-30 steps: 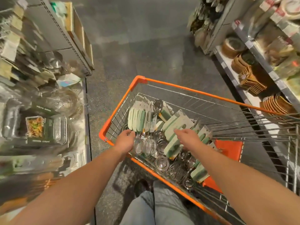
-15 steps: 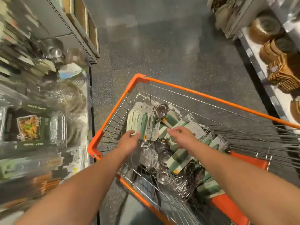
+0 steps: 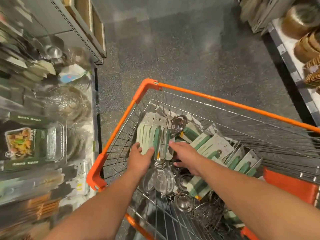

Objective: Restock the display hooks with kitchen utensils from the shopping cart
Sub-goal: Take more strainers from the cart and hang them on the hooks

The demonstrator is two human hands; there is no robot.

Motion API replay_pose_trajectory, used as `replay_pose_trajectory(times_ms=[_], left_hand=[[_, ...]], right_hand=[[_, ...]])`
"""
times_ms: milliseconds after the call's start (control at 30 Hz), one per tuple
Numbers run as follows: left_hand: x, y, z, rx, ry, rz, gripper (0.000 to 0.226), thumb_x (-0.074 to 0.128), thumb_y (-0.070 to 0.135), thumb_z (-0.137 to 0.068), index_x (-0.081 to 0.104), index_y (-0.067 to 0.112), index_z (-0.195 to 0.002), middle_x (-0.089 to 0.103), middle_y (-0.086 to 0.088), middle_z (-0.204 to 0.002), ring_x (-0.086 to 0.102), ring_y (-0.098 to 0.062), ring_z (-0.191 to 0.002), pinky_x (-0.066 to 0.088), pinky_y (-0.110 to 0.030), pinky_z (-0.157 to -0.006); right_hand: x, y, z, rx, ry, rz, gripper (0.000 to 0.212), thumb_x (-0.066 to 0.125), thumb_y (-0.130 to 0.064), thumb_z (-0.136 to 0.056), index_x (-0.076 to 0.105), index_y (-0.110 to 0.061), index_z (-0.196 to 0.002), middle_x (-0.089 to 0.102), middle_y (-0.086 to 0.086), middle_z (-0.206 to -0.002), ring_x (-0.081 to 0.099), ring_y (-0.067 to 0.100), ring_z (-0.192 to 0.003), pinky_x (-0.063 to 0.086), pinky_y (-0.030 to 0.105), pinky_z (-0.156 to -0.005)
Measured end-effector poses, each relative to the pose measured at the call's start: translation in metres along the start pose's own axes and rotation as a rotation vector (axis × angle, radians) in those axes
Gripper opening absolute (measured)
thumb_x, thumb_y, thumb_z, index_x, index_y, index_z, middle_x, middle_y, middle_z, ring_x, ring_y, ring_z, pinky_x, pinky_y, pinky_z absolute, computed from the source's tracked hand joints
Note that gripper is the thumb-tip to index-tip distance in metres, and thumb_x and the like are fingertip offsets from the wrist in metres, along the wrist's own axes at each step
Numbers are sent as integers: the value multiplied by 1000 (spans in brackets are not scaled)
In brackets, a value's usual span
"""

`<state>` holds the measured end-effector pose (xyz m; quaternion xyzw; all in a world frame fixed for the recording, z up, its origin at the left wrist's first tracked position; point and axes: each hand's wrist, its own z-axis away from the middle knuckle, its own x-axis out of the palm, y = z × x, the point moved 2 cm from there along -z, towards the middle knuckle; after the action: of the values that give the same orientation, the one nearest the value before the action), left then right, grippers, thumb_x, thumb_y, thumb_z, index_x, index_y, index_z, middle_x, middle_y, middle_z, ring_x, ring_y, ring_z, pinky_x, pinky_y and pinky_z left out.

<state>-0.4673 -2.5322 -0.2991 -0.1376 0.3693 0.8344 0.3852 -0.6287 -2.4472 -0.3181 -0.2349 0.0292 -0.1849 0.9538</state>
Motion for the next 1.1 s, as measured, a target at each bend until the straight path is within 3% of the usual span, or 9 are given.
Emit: replay_pose_trajectory(times_ms=[133, 300, 367, 433, 500, 700, 833, 1000, 1100], left_hand=[[5, -4, -3, -24, -19, 62, 67, 75, 43, -91, 47, 17, -146, 62, -9, -135, 63, -25, -113, 53, -46, -105], [23, -3, 3, -43, -50, 60, 67, 78, 46, -88, 47, 14, -138, 63, -7, -129, 62, -26, -114, 51, -44, -105], [27, -4, 5, -49, -80, 44, 79, 78, 52, -86, 41, 13, -145, 58, -13, -142, 59, -31, -125, 47, -46, -110], [27, -2, 6, -43, -98, 4, 107, 78, 58, -83, 22, 10, -160, 39, -16, -161, 42, -37, -145, 38, -50, -119], [27, -3, 6, -40, -124, -7, 120, 81, 58, -79, 11, 9, -163, 28, -16, -167, 32, -37, -151, 34, -51, -120], [19, -4, 10, -7, -137, 59, 106, 95, 44, -67, 34, 14, -148, 58, -8, -139, 56, -30, -130, 47, -48, -111], [25, -18, -3, 3, -99, 184, 126, 94, 70, -42, 40, 26, -147, 63, -6, -138, 63, -28, -124, 53, -53, -104], [9, -4, 17, -53, -144, 421, 67, 86, 24, -70, 60, 17, -131, 77, -8, -109, 76, -27, -97, 63, -51, -88], [-3, -1, 27, -112, -237, 506, 51, 82, 12, -82, 60, 13, -128, 77, -18, -108, 76, -33, -90, 64, -50, -81]], right_hand=[[5, 0, -3, 10, -41, -64, 50, 52, -61, -99, 57, -26, -135, 59, 0, -139, 58, 21, -120, 58, 35, -88], [12, 3, -1, 45, -106, -239, 51, 37, -59, -106, 55, -24, -138, 63, 4, -136, 61, 25, -120, 54, 40, -92], [11, 4, 3, 59, -118, -292, 57, 29, -59, -107, 56, -17, -137, 61, 9, -138, 58, 29, -124, 51, 45, -100], [10, 2, 7, 72, -129, -323, 66, 25, -61, -107, 52, -12, -142, 51, 13, -150, 51, 33, -134, 48, 48, -107], [10, 1, 13, 87, -142, -327, 74, 21, -67, -104, 51, -13, -144, 44, 15, -157, 45, 36, -141, 46, 50, -110], [9, -6, 23, 82, -135, -318, 86, 16, -73, -101, 64, -10, -132, 45, 14, -156, 48, 31, -137, 48, 47, -108], [8, -10, 26, 50, -84, -268, 85, 14, -71, -102, 67, -9, -125, 56, 13, -144, 53, 30, -131, 46, 46, -108], [8, -20, 34, 25, -55, -276, 56, 27, -53, -110, 53, -10, -135, 66, 7, -125, 60, 30, -122, 48, 47, -108], [13, -31, 46, 14, -35, -167, 41, 41, -43, -110, 63, -9, -118, 69, 2, -95, 60, 22, -97, 50, 38, -94]])
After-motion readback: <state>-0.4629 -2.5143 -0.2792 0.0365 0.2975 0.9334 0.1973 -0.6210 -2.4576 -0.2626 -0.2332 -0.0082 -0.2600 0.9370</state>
